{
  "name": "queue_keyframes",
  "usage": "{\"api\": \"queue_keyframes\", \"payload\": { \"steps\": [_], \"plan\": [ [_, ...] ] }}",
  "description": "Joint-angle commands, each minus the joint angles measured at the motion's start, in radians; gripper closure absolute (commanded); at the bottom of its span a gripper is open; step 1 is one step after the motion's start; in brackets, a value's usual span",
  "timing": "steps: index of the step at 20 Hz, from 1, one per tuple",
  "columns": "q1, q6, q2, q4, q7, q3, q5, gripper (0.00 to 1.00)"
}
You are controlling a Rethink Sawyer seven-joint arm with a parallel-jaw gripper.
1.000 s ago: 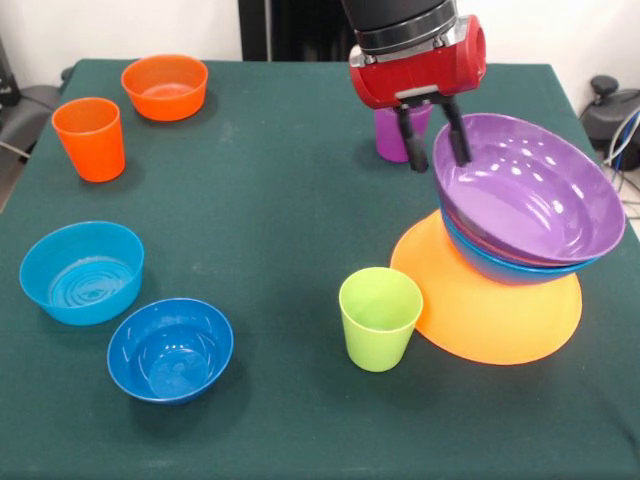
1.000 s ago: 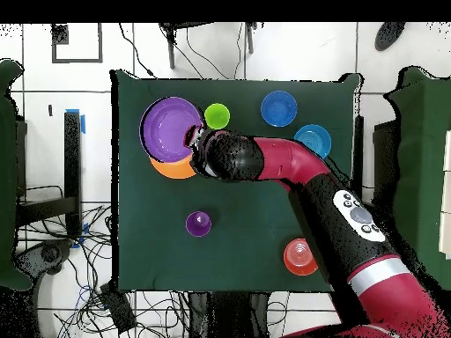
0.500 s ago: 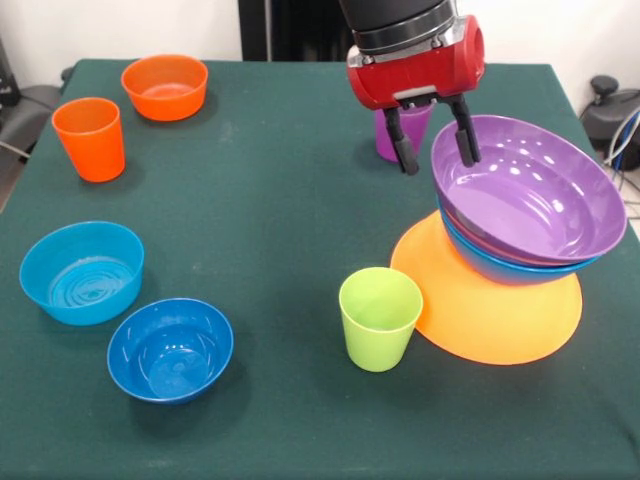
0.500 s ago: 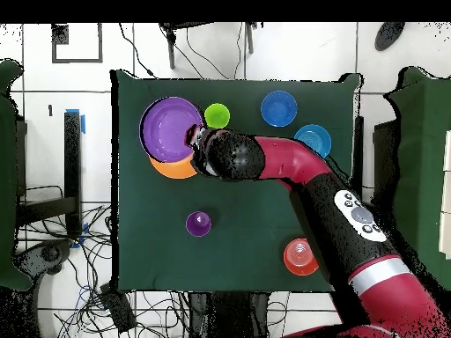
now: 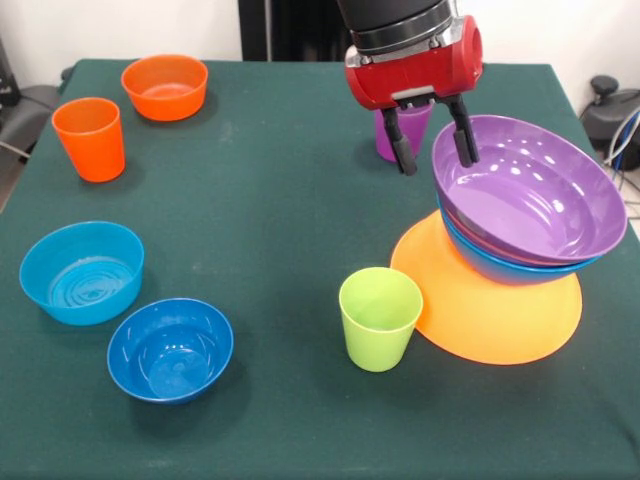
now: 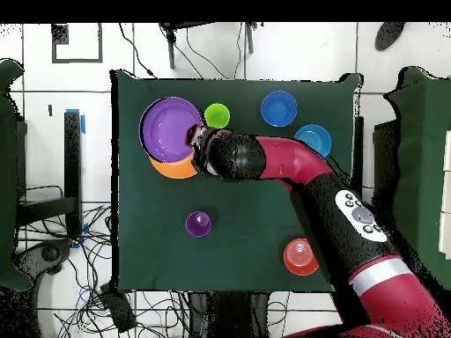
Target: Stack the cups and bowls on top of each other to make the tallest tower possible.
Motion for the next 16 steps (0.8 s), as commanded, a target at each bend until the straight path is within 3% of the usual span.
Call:
{"api": "queue_keyframes", "payload": {
  "steps": [1,16],
  "plan": [
    [0.006,-0.007,0.051,-0.047,0.019,-0.021,0.001,0.0],
    [0.014,-0.034,0.071,-0.054,0.022,-0.043,-0.021,0.0]
  ]
}}
